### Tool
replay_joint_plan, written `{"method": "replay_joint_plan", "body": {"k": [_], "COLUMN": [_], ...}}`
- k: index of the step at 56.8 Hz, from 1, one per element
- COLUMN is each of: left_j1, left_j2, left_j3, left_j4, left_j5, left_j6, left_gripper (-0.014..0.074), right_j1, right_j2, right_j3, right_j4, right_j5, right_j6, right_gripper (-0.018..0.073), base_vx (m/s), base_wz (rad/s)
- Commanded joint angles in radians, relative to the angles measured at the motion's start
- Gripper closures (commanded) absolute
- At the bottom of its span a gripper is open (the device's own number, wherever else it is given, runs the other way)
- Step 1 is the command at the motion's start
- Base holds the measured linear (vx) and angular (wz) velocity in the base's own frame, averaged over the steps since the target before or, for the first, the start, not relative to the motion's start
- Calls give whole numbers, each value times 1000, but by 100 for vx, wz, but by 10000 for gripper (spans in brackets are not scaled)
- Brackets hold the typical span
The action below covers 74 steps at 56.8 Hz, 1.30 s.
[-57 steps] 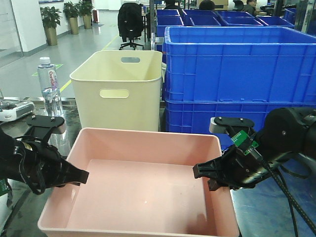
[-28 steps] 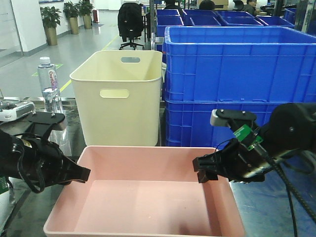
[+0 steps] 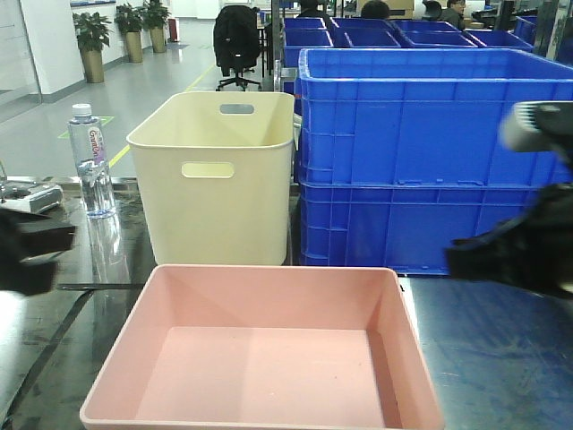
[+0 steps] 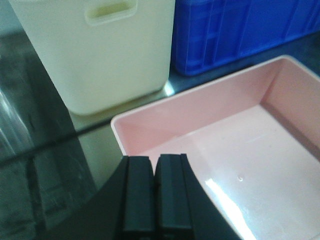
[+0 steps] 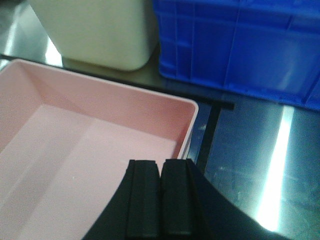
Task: Grab pink bin and stack on right shelf
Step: 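Open both grippers and withdraw them from the bin walls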
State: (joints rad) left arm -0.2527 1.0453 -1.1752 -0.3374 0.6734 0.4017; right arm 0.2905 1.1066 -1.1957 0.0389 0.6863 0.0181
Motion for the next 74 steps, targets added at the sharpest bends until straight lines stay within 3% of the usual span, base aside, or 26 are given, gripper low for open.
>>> {"method": "replay_joint_plan", "body": {"k": [1, 5, 6, 7, 16, 22, 59, 63, 67, 74], "left_j1": [-4, -4, -4, -4, -4, -4, -4, -3, 3, 59], "left_j2": [-128, -269, -478, -501, -593, -594, -594, -598, -630, -748], "left_j3": [76, 227, 503, 548, 725, 769, 771, 779, 820, 979], "left_j4": [-35, -37, -51, -56, -64, -64, -60, -16, 68, 191], "left_j5": [-117, -178, -282, -310, -513, -587, -582, -599, -644, -739], "left_j6": [56, 71, 67, 67, 67, 66, 66, 68, 8, -207], "left_gripper": [606, 605, 605, 605, 605, 605, 605, 605, 605, 605], "right_j1": [-2, -2, -2, -2, -2, -2, -2, -2, -2, -2], "right_j2": [-160, -298, -492, -509, -544, -530, -526, -526, -526, -526], "right_j3": [121, 306, 619, 671, 870, 901, 902, 902, 902, 902], "right_j4": [-6, -8, -14, -14, -8, -3, -4, -4, -4, -4], "right_j5": [-219, -347, -574, -636, -1014, -1125, -1137, -1137, -1137, -1137], "right_j6": [-50, -68, -68, -68, -68, -67, -67, -67, -67, -67], "right_gripper": [571, 571, 571, 571, 571, 571, 571, 571, 571, 571], "base_vx": [0, 0, 0, 0, 0, 0, 0, 0, 0, 0], "base_wz": [0, 0, 0, 0, 0, 0, 0, 0, 0, 0]}}
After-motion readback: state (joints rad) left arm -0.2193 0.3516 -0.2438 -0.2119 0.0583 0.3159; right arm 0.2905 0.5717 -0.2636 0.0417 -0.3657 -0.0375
